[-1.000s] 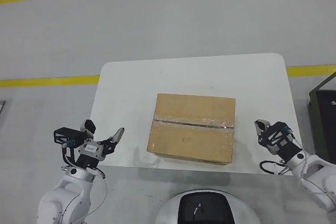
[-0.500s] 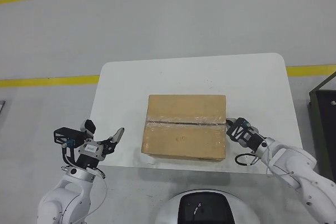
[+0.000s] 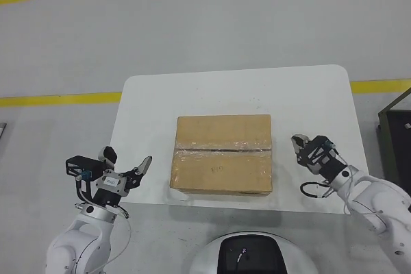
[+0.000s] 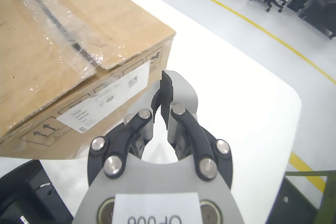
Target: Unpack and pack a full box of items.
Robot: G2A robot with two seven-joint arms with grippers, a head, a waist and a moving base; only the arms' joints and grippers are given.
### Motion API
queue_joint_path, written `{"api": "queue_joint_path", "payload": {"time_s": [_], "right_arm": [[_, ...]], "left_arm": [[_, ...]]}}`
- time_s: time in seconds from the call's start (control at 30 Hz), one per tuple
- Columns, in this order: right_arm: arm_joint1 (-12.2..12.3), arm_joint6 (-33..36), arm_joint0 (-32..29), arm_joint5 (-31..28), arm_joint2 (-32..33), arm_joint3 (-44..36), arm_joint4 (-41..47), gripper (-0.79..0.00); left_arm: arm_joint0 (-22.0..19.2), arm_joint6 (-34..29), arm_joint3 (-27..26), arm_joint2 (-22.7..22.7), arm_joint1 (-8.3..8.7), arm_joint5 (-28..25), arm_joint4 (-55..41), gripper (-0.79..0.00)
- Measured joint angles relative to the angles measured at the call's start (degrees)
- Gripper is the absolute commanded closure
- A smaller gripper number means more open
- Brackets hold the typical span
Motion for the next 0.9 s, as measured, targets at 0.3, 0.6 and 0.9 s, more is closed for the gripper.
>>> {"api": "queue_joint_path", "payload": {"time_s": [0.3, 0.6, 0.9], "right_arm": [[0.6, -3.2, -10.1, -0.3, 10.8, -5.5, 0.8, 0.000], [0.4, -4.0, -13.2, 0.8, 13.6, -5.9, 0.0, 0.000], [0.2, -3.9, -14.0, 1.1, 15.8, -6.7, 0.3, 0.000]], "left_arm": [[0.0, 0.0, 0.0, 0.0, 0.00, 0.0, 0.0, -0.785], [-0.7, -2.3, -4.2, 6.6, 0.00, -3.8, 3.0, -0.785], [-4.5, -2.9, -5.6, 12.6, -0.16, -3.3, 9.1, -0.785]]}}
